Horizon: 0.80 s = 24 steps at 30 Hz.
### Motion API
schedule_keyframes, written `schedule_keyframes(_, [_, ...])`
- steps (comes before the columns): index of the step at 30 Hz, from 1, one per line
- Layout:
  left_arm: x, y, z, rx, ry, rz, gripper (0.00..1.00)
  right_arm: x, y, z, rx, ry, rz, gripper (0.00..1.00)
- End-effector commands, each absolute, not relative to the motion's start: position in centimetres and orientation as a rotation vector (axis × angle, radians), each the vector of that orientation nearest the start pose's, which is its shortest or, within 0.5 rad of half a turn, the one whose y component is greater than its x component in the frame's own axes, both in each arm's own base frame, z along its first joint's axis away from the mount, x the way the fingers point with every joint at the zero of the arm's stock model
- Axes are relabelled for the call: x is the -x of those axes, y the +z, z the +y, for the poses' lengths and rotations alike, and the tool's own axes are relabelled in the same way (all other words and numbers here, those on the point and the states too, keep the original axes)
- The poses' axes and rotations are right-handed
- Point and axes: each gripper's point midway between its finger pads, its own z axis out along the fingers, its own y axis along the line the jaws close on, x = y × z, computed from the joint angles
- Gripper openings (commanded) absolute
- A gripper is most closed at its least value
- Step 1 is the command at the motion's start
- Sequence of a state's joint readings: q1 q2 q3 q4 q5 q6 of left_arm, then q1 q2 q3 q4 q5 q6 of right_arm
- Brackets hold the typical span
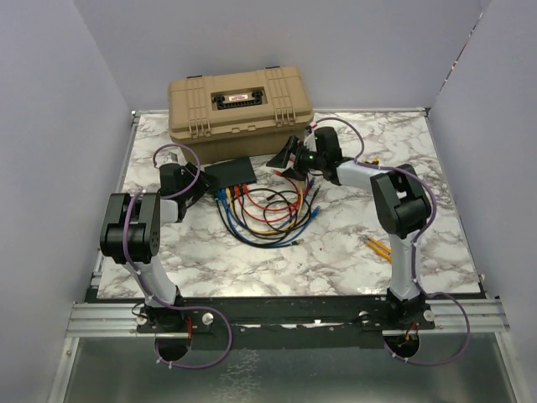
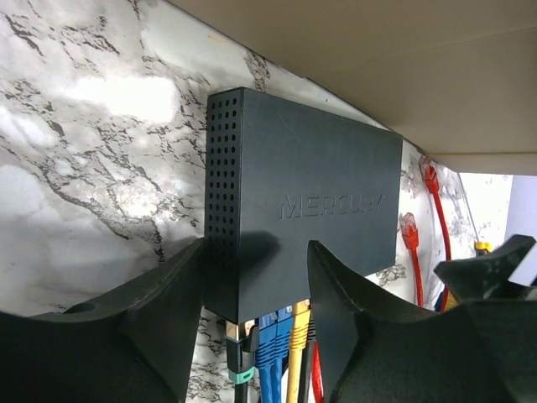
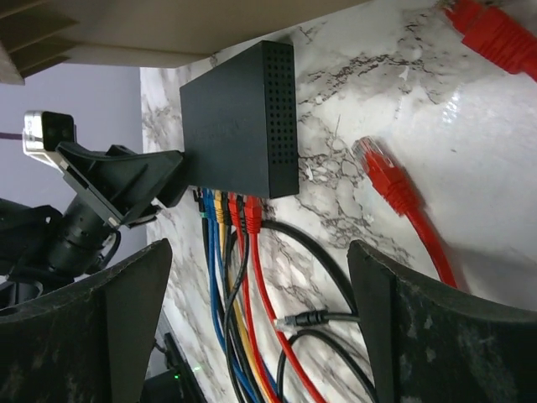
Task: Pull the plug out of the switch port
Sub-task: Adjust the switch port at the center of the board.
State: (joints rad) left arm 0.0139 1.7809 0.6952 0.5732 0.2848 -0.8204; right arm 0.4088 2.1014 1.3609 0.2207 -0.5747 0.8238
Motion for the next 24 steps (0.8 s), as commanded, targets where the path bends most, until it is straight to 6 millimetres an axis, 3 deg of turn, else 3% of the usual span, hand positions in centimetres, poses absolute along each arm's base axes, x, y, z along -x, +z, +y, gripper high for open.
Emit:
schedule_keyframes(1, [-41.9, 2.8, -7.7, 0.731, -0.802, 2.089, 0.51, -45.1, 9.6, 35.1, -0.064, 1.436, 2.259, 0.87])
schedule_keyframes(6, [-41.5, 2.6, -8.3, 0.729, -0.818, 2.101, 0.44, -46.2, 7.5, 35.5, -0.090, 1.419, 2.299, 0.80])
schedule_keyframes(7, [-41.2, 2.6, -9.5, 0.701, -0.831, 2.118, 0.43, -46.5, 7.1, 35.6, -0.091, 1.409, 2.307, 0.79])
schedule_keyframes(10, [-40.8, 2.4, -10.3, 0.689, -0.833, 2.131, 0.41, -47.3, 6.3, 35.9, -0.096, 1.393, 2.326, 0.76])
schedule_keyframes(13, [-40.3, 2.0, -10.5, 0.691, -0.836, 2.144, 0.35, -47.6, 5.6, 36.6, -0.092, 1.415, 2.346, 0.67])
schedule_keyframes(19, [-39.3, 1.4, -11.2, 0.688, -0.854, 2.172, 0.29, -46.3, 4.0, 37.3, -0.090, 1.431, 2.407, 0.60])
schedule_keyframes(24, [-38.7, 1.4, -12.5, 0.656, -0.875, 2.190, 0.26, -45.4, 3.0, 37.7, -0.087, 1.471, 2.445, 0.46])
